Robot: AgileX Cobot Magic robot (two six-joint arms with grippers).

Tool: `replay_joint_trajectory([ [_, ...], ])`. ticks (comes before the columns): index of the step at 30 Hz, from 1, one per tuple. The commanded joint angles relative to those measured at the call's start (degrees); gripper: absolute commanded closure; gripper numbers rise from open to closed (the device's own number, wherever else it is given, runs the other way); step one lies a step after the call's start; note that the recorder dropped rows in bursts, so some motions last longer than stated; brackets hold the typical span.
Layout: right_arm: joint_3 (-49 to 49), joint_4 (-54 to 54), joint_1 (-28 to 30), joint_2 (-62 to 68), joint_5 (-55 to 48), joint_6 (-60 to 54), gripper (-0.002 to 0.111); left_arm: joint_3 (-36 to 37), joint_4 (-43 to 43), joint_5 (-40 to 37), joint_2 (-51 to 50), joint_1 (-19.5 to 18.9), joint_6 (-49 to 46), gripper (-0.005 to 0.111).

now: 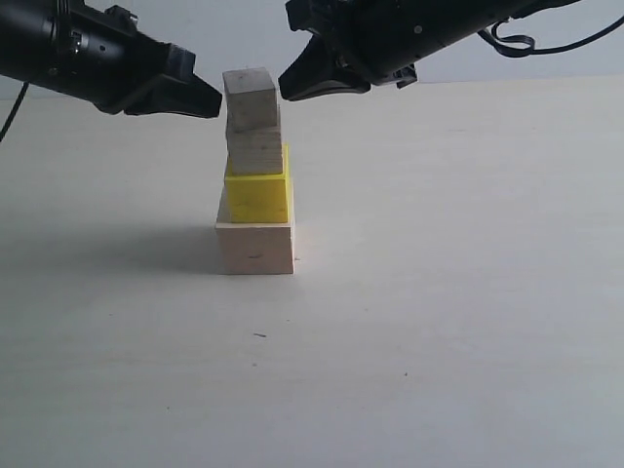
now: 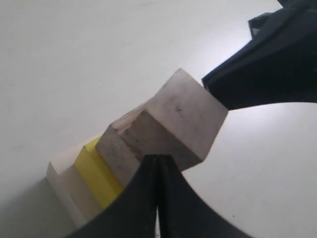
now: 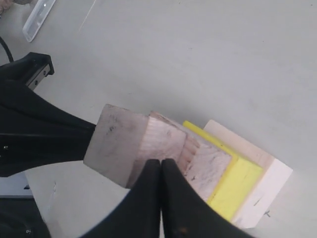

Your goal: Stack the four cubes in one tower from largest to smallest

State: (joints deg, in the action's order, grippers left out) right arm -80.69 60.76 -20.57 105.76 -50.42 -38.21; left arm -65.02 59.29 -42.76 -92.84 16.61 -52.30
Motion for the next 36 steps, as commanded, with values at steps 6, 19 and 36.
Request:
replay_joint_trajectory([
  [6, -0.25, -2.71, -0.12, -1.55, -0.94, 2.9, 0.108, -0.46, -0.51, 2.18, 0.18, -0.17, 0.96, 0.107],
  [19, -0.25, -2.82, -0.12, -1.55, -0.94, 3.87, 0.108, -0.46, -0.39, 3.63, 0.18, -0.17, 0.88, 0.107],
  [36, -0.25, -5.36, -2.11, -1.44, 0.14, 4.38, 0.108, -0.46, -0.02, 4.54, 0.18, -0.17, 0.56, 0.107],
])
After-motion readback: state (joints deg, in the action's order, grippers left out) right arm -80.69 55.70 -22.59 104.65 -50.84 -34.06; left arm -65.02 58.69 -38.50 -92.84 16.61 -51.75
